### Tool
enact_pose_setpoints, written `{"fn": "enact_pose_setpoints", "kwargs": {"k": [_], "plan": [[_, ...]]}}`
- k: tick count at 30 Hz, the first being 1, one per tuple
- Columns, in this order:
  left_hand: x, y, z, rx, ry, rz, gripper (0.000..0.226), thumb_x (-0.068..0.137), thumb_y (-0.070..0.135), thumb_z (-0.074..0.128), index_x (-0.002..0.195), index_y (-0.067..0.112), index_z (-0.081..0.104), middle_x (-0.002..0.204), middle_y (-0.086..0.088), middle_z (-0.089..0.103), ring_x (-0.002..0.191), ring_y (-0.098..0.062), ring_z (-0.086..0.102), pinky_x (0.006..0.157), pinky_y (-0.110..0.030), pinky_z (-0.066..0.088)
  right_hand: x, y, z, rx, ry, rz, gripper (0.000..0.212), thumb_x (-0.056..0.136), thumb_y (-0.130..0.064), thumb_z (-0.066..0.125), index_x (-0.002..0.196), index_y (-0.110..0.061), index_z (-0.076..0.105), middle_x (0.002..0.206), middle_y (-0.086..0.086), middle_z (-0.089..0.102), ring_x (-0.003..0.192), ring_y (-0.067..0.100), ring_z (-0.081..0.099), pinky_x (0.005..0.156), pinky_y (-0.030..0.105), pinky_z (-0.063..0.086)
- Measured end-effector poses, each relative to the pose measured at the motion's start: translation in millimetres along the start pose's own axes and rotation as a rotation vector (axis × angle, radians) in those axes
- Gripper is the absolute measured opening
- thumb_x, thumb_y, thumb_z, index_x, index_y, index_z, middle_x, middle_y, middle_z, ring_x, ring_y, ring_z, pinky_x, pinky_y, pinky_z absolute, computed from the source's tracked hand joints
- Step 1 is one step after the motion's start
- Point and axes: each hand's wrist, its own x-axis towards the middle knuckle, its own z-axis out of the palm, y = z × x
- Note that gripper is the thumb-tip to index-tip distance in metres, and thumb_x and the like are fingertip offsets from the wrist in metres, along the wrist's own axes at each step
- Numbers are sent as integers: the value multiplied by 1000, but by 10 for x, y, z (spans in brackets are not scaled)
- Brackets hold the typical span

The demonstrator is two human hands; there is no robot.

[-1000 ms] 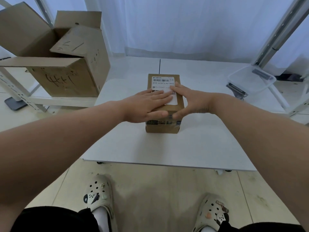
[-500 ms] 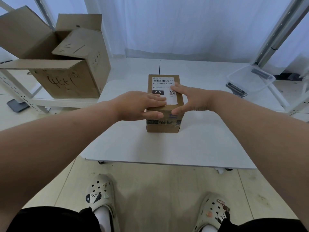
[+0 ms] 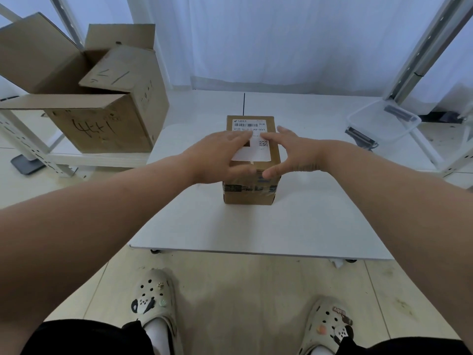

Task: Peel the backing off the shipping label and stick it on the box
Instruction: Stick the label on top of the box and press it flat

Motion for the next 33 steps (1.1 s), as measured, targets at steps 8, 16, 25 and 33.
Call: {"fn": "enact_pose_setpoints", "kwargs": {"k": [8,16,25,33], "plan": [[-26,104,141,144,-133,266,82,90,57,42,151,17,4,160,-1,4,147,-14,4,116,-23,0,-24,15,3,99,-21,28,108,73,-37,77,149,-32,0,158,-2,15,142,25,22,112,33,24],[14,184,-4,-89,152,74,59,93,51,41,138,14,44,145,-4,45,131,-22,42,106,-32,31,-29,23,20,118,-66,58,114,75,-46,73,148,-32,-14,159,-2,15,144,21,19,110,31,23],[61,86,146,151,-186,229,98,83,66,44,150,14,-4,160,-3,-5,147,-14,-6,111,-20,-10,-21,33,28,53,-13,28,118,72,-46,75,149,-24,-11,159,-2,14,145,19,18,114,31,21],[42,43,-28,-47,-123,55,64,94,52,22,149,19,22,157,-1,23,144,-18,21,115,-30,16,2,33,25,55,0,29,121,65,-51,79,150,-27,-4,157,-4,20,142,21,24,116,39,24]]}}
